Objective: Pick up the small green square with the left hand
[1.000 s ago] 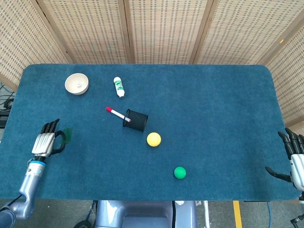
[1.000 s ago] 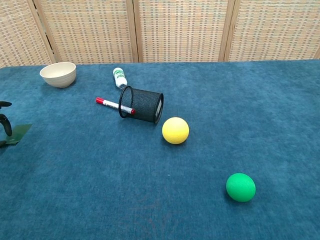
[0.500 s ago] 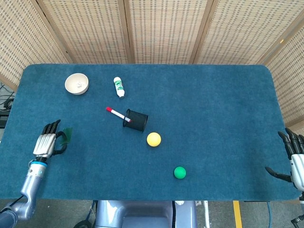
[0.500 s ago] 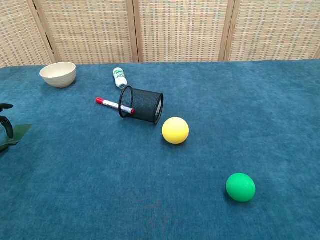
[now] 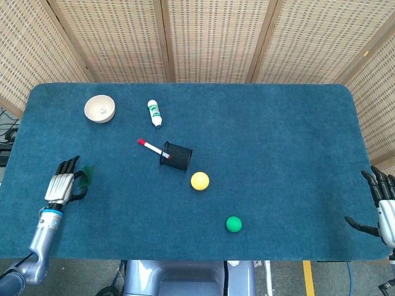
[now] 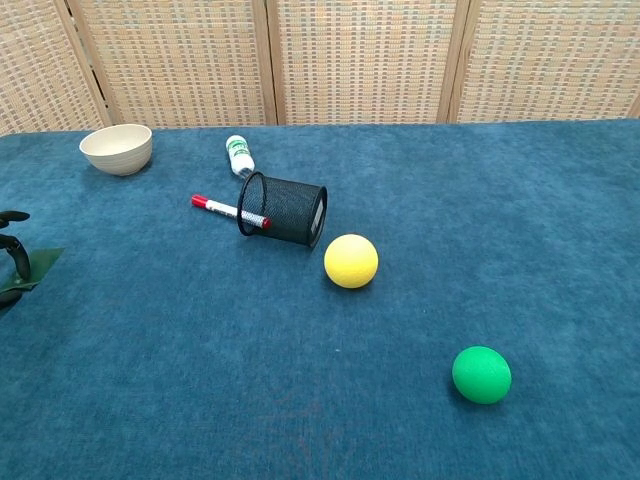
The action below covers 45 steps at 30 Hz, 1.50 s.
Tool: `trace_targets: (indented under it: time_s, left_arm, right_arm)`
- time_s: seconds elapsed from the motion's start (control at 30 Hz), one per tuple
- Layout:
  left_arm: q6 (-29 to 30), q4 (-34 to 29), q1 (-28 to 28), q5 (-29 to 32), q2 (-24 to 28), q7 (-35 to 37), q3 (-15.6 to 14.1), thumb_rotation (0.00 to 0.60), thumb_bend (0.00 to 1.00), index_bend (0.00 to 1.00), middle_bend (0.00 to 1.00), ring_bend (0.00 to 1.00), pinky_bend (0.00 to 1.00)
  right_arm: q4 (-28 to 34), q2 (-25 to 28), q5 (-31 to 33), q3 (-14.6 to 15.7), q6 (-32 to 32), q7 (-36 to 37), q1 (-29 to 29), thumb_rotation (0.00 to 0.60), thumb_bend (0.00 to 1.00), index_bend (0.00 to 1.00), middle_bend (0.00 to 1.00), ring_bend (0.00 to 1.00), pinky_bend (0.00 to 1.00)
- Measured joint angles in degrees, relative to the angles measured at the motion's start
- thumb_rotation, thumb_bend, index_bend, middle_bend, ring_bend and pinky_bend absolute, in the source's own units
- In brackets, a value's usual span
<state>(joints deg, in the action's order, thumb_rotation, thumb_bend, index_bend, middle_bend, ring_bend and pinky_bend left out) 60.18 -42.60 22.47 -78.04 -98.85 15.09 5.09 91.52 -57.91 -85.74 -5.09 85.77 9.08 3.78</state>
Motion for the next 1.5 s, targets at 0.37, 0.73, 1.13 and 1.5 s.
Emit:
trace_targets:
  time_s: [0.37, 0.73, 1.13, 1.5]
  left_arm:
    - [-1.15, 0.38, 0.26, 0.49, -0.25, -0.72, 0.23, 0.6, 0.41, 0.58, 0.0, 0.0, 0.0]
    - [-1.74, 0.6, 0.5, 1.06, -0.46, -1.84, 0.68, 0.6, 0.47, 0.61, 0.0, 0.0, 0.0]
    - [-2.02, 0.34, 0.64, 1.23, -0.26, -1.89, 0.93, 0.6, 0.49, 0.67, 0.0, 0.0, 0.0]
    - [-2.51, -0.7, 2.81, 2.31, 1.44, -2.74, 3.46, 0.6, 0.53, 0.75, 0.0, 0.0, 0.0]
  right_arm:
    - [0.04, 0.13, -0.07, 0.06, 0.02, 0.37, -0.03, 0.6, 0.0, 0.0, 0.0, 0.0, 0.0]
    - [0.06, 0.24, -0.03, 0.09, -0.06, 0.67, -0.03, 0.6, 0.0, 0.0, 0.0, 0.0, 0.0]
    - [0.08, 0.27, -0.07, 0.13, -0.1, 0.78, -0.01, 0.6, 0.0, 0.0, 0.0, 0.0, 0.0]
    - [0.0, 0.26, -0.01, 0.14, -0.25, 0.95, 0.04, 0.6, 0.0, 0.0, 0.0, 0.0, 0.0]
